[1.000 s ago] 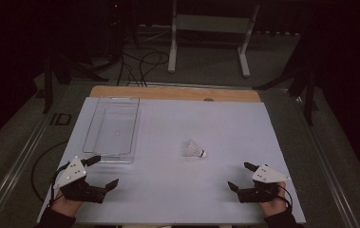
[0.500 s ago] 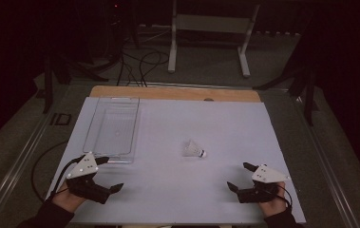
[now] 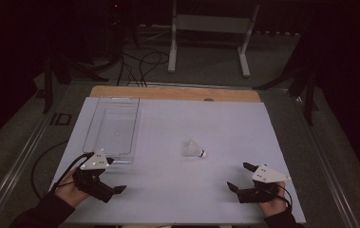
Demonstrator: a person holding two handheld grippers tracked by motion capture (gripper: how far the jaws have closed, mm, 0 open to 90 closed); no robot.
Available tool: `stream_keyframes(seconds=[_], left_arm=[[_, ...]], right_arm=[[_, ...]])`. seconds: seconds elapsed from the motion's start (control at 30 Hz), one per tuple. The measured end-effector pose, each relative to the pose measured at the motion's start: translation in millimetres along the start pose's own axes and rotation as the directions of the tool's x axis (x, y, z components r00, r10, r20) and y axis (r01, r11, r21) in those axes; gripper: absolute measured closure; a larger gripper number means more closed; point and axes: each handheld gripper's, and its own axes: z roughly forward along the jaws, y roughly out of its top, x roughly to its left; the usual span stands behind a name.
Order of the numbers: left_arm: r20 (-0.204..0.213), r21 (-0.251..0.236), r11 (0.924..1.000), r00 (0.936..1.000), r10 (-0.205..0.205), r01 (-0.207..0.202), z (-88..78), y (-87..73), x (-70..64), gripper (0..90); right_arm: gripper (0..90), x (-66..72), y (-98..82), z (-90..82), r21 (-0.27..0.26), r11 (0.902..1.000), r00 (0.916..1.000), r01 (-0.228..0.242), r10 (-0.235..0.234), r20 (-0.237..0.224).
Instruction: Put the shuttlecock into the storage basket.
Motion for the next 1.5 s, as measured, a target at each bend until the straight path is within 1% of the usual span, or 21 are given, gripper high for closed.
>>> stream_keyframes(seconds=[0.2, 0.23, 0.37, 0.43, 0.47, 0.6, 0.67, 0.7, 0.77, 0.83, 0.97, 1.0, 1.07, 1.17, 1.2, 1.27, 1.3, 1.37, 1.4, 1.47, 1.5], left_arm=[[0.016, 0.064, 0.9979, 0.9998, 0.007, -0.009, 2.7, 6.3, 0.7, 0.0], [0.023, 0.078, 0.9968, 0.9996, 0.015, -0.017, 3.2, 7.6, 1.1, 0.0], [0.033, 0.122, 0.9922, 0.9991, 0.024, -0.028, 6.1, 13.1, 1.1, 0.0], [0.042, 0.151, 0.9879, 0.9987, 0.029, -0.035, 8.3, 16.1, 1.0, 0.1], [0.046, 0.161, 0.9864, 0.9987, 0.024, -0.031, 9.8, 17.4, 0.7, 0.1], [0.066, 0.215, 0.9759, 0.9974, 0.027, -0.04, 15.5, 23.5, 1.3, 0.0], [0.068, 0.23, 0.972, 0.9972, 0.03, -0.045, 17.3, 26.1, 1.9, 0.1], [0.073, 0.237, 0.9706, 0.9969, 0.028, -0.044, 18.2, 27.7, 2.0, 0.0], [0.067, 0.239, 0.9702, 0.9974, 0.025, -0.041, 19.5, 31.1, 2.1, 0.1], [0.073, 0.253, 0.9667, 0.9971, 0.023, -0.041, 20.7, 34.7, 2.3, 0.1], [0.09, 0.288, 0.9565, 0.9958, 0.021, -0.046, 23.1, 42.7, 2.8, 0.0], [0.087, 0.292, 0.9552, 0.9958, 0.027, -0.051, 23.8, 44.5, 2.4, 0.0], [0.107, 0.301, 0.9518, 0.994, 0.026, -0.057, 25.8, 48.3, 1.8, 0.1], [0.121, 0.304, 0.9507, 0.9923, 0.025, -0.061, 29.1, 52.1, 0.4, 0.1], [0.127, 0.307, 0.9491, 0.9915, 0.031, -0.069, 30.0, 53.5, 0.1, 0.1], [0.127, 0.308, 0.9483, 0.9912, 0.037, -0.075, 31.1, 55.0, 0.2, 0.1], [0.135, 0.318, 0.9446, 0.9901, 0.038, -0.08, 33.1, 57.4, -0.1, 0.1], [0.141, 0.33, 0.9406, 0.9894, 0.034, -0.079, 35.1, 60.8, -0.7, 0.1], [0.141, 0.335, 0.9381, 0.9892, 0.041, -0.087, 35.9, 62.6, -0.9, 0.1], [0.155, 0.342, 0.9348, 0.9869, 0.045, -0.097, 37.2, 65.7, -1.1, 0.1], [0.153, 0.343, 0.9338, 0.9869, 0.051, -0.101, 37.9, 67.3, -1.4, 0.1]], right_arm=[[8.0, -0.2, -0.1, 0.3, 0.002, 1.0, 1.0, 0.0, 0.0, -0.001], [8.0, -0.2, -0.1, 0.4, 0.002, 1.0, 1.0, -0.002, 0.002, -0.003], [8.0, 0.0, 0.2, 0.1, 0.003, 1.0, 1.0, 0.001, -0.001, -0.002], [8.0, 0.0, 0.1, 0.3, 0.003, 1.0, 1.0, 0.0, 0.0, -0.002], [8.0, 0.1, 0.0, 0.3, 0.004, 1.0, 1.0, -0.001, 0.001, -0.003], [8.0, 0.2, 0.0, 0.5, 0.004, 1.0, 1.0, -0.001, 0.001, -0.006], [8.0, 0.3, 0.1, 0.4, 0.005, 1.0, 1.0, -0.001, 0.001, -0.006], [8.0, 0.3, 0.1, 0.3, 0.005, 1.0, 1.0, -0.002, 0.002, -0.007], [8.0, 0.3, 0.1, 0.4, 0.004, 1.0, 1.0, -0.001, 0.001, -0.007], [8.0, 0.4, 0.0, 0.5, 0.005, 1.0, 1.0, -0.002, 0.002, -0.008], [8.0, 0.3, -0.1, 0.7, 0.006, 1.0, 0.9999, -0.003, 0.003, -0.011], [8.0, 0.2, -0.2, 0.8, 0.005, 1.0, 0.9999, -0.003, 0.003, -0.011], [8.0, 0.4, 0.0, 0.6, 0.005, 1.0, 0.9999, -0.003, 0.003, -0.012], [8.0, 0.4, 0.1, 0.4, 0.005, 1.0, 0.9999, -0.003, 0.003, -0.012], [8.0, 0.3, 0.1, 0.4, 0.005, 1.0, 0.9999, -0.002, 0.002, -0.012], [8.0, 0.3, 0.1, 0.4, 0.005, 1.0, 0.9999, -0.002, 0.003, -0.011], [8.0, 0.3, 0.0, 0.4, 0.005, 1.0, 0.9999, -0.004, 0.004, -0.013], [8.0, 0.4, 0.0, 0.7, 0.005, 1.0, 0.9999, -0.004, 0.004, -0.013], [8.0, 0.5, 0.1, 0.6, 0.005, 1.0, 0.9999, -0.002, 0.002, -0.012], [8.0, 0.3, 0.0, 0.5, 0.005, 1.0, 0.9999, -0.003, 0.003, -0.013], [8.0, 0.3, -0.1, 0.6, 0.005, 1.0, 0.9999, -0.004, 0.004, -0.013]])
